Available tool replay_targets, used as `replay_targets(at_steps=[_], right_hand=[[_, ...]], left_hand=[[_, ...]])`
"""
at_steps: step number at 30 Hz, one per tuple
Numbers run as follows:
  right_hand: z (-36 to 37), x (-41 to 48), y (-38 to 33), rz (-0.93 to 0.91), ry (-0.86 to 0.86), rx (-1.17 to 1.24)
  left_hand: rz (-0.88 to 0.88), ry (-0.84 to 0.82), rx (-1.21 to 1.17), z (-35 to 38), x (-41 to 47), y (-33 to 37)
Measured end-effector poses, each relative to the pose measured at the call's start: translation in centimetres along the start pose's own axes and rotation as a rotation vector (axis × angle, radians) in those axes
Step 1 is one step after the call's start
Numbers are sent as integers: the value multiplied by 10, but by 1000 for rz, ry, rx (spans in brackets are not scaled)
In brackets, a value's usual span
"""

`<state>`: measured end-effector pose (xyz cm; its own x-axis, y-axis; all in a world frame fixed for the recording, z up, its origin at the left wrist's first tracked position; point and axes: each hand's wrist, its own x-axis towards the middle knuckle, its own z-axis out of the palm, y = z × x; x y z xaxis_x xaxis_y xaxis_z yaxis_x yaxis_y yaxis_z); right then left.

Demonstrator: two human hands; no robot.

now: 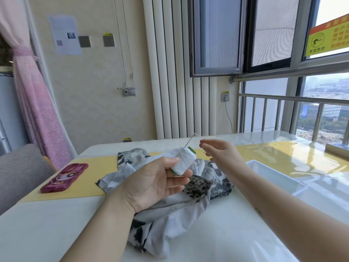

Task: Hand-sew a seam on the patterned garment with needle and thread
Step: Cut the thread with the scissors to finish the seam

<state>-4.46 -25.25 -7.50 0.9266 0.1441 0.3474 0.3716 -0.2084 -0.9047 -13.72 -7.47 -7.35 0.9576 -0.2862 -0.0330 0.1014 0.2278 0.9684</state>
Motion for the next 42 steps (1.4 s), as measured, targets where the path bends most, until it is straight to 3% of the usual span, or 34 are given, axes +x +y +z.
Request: replay_targets(at_steps=[3,6,10,12,16,21,27,31,38,42], right_hand=[[10,-7,5,-129,-86,-188],[20,-19,1,-279,-188,-509],[21,-35,-13,-429,-269,-748],[18,-40,-21,-547,-318,-841],[9,-41,-36,-667,-379,-849],[-5,-31,-51,-600,-429,-728],[-21,-17,-54,-452,-453,-537],[-28,-13,-47,-261,-503,-358],[-28,-17,-28,-139,-522,-255],[-23,-23,-27,-182,-546,-297]], left_hand=[[37,38,-72,8,1,2],[144,227,-25,14,6,2],[312,560,413,7,14,-4],[366,636,633,1,14,-7],[372,632,868,2,11,-10],[316,494,971,2,11,-15],[234,188,663,7,4,-14],[197,82,416,8,0,-11],[223,136,-14,10,5,-7],[279,327,20,14,12,-10]])
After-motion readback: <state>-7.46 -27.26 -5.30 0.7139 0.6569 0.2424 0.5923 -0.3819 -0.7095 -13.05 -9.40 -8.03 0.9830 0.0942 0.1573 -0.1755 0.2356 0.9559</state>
